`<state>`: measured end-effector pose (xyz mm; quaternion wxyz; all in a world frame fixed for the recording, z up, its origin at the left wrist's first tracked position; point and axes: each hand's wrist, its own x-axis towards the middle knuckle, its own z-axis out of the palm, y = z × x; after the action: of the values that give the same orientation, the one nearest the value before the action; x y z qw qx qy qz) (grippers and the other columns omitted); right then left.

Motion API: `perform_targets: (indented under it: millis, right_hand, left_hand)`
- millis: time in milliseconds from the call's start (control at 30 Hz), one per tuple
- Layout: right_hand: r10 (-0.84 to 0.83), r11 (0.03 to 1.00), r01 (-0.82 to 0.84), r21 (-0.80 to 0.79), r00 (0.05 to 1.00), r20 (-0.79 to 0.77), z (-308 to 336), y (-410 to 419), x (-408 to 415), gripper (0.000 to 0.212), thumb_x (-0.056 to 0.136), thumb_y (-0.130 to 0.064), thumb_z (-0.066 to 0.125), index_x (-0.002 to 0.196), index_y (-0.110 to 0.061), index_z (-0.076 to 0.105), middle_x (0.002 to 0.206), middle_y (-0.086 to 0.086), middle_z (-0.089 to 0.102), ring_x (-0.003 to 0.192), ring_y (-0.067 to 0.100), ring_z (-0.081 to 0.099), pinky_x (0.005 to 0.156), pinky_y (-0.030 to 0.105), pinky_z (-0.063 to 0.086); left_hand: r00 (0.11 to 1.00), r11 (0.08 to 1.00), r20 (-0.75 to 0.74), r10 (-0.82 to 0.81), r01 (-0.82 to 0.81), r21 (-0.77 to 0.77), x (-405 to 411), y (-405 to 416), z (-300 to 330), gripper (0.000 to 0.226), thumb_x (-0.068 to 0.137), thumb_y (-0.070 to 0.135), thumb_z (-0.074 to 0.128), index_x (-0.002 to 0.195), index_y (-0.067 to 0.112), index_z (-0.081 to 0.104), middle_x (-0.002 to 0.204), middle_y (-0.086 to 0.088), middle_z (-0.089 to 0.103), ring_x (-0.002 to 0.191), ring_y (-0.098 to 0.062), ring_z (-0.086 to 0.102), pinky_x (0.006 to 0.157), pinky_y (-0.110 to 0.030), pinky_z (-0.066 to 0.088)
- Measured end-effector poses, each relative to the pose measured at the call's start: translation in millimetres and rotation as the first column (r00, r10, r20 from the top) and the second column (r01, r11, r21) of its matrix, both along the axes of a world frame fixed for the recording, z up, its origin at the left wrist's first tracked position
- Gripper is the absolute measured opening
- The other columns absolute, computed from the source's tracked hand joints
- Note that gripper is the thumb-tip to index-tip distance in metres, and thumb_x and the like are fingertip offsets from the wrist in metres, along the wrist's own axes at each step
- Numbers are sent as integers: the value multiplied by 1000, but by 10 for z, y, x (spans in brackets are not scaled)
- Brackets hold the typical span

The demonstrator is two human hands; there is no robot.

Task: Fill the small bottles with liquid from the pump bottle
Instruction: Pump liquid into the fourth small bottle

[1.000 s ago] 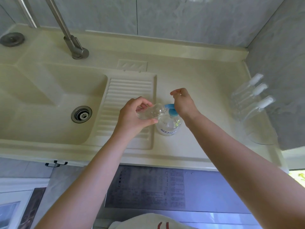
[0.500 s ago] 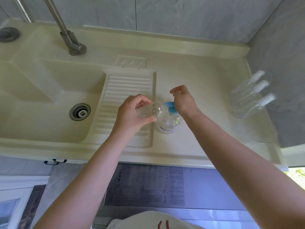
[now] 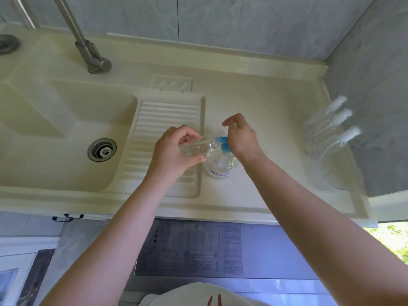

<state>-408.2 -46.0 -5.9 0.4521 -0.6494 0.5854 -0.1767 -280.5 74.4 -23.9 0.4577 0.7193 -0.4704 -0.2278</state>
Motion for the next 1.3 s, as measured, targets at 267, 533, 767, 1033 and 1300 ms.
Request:
perform_targets:
  millis: [267,533,767,1033,1300]
  right_hand:
    - [8,981,-23,195,997,77,64,-80,-36,29,100,-32,40,120,-19,57,123,4,57,114,24,54,96,36,43]
    - [46,989,-50,141,998,35,80,-107,-15,30,99,-29,37,119,-21,58,121,4,57,111,25,56,93,35,43]
    - [24,999,-20,40,993,-112,22,-53,-3,27,96,-30,28,109,-29,52,97,-5,53,109,27,54,107,53,37]
    - [67,997,-63,47,994,-84,129,-109,-20,26,96,-43,36,114,-30,51,112,-1,55,115,27,52,109,51,34]
    - [37,995,-53,-81,983,-182,42,5,-27,32,98,-28,25,112,-29,54,112,-3,59,113,27,51,110,54,27]
  left_hand:
    - [1000,1000,-5,16,-16,-7,-20,17,21,46,57,18,91,93,28,65,100,7,62,92,-5,59,87,-18,46]
    - [1000,1000,-4,7,-7,-10,3,18,20,46,57,20,92,92,32,64,101,8,63,94,-5,59,88,-20,47]
    - [1000,1000,6,6,-6,-2,-11,7,-26,46,56,16,91,93,27,66,99,8,63,91,-3,59,83,-10,42]
    - [1000,1000,15,12,-12,-26,-21,8,13,47,56,16,91,94,26,66,100,6,63,92,-5,60,87,-15,46]
    - [1000,1000,24,9,-9,3,-23,8,26,46,56,14,91,93,26,66,97,8,60,89,0,56,80,-3,37]
